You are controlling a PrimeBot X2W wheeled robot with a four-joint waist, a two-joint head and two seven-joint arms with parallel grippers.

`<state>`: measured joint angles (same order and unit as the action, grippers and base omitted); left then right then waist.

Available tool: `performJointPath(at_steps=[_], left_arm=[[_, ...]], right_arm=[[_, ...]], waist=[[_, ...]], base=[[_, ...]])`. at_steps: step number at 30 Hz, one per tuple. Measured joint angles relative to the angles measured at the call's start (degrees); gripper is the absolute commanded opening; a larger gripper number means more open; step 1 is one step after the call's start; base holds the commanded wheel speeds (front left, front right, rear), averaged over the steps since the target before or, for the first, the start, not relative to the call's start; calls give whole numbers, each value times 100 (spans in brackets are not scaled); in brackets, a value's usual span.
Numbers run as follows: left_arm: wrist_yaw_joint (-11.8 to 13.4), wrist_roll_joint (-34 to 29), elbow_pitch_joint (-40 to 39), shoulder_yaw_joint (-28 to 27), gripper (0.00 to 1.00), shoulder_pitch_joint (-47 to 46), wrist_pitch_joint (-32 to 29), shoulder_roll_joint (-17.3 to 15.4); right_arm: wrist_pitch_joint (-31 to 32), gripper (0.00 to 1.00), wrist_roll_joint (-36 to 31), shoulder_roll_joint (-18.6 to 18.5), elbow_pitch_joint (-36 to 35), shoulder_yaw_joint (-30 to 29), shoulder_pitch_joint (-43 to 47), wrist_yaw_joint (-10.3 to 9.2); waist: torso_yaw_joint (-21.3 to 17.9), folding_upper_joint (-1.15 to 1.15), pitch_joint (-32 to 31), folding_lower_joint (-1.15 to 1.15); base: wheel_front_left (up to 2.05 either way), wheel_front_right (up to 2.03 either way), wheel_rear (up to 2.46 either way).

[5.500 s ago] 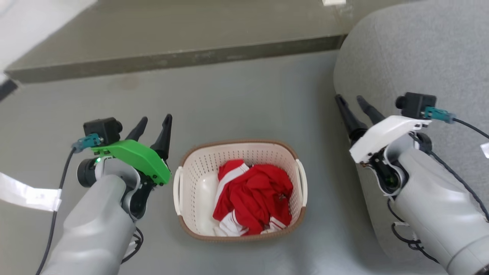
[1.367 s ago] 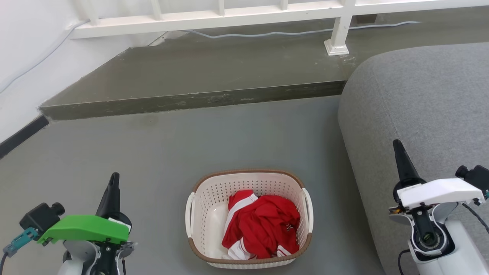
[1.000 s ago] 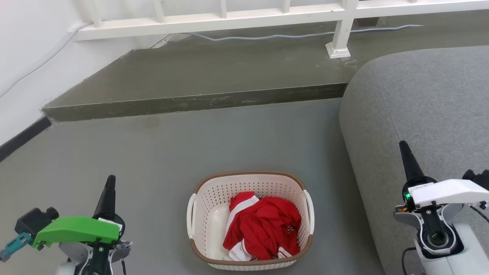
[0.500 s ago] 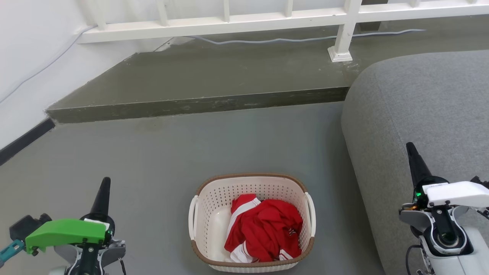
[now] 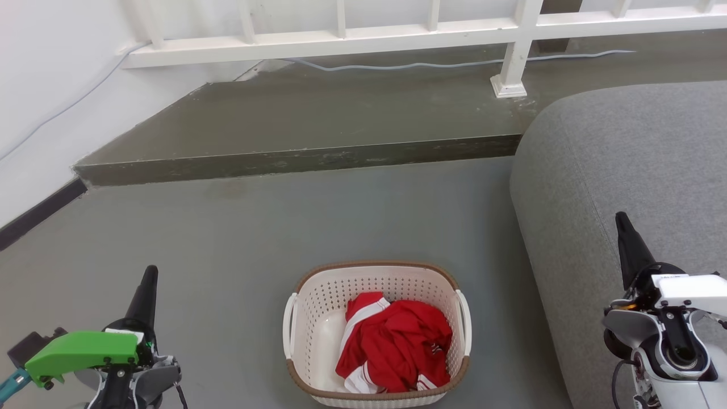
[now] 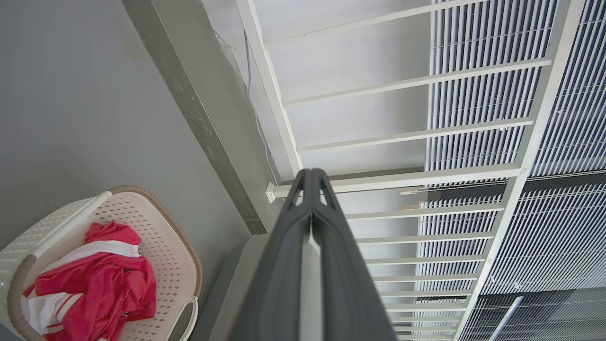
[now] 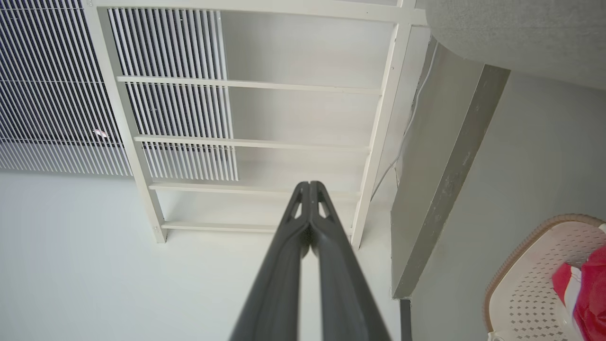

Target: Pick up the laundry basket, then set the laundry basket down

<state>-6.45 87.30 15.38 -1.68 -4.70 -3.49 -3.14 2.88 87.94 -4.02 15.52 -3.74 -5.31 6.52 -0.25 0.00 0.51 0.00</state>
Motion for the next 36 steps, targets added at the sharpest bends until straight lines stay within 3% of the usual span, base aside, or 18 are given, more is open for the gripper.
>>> performJointPath(at_steps=[8, 36], left_arm=[[-40, 521, 49, -137, 0, 0, -158, 20], [-43, 533, 49, -162, 0, 0, -158, 25]], right_arm=[[154, 0, 497, 31, 26, -167, 2, 8], [155, 0, 549, 41, 31, -185, 3, 27]], waist=[[25, 0, -36, 0], [25, 0, -35, 0]], base=[[0, 0, 0], [0, 0, 0]])
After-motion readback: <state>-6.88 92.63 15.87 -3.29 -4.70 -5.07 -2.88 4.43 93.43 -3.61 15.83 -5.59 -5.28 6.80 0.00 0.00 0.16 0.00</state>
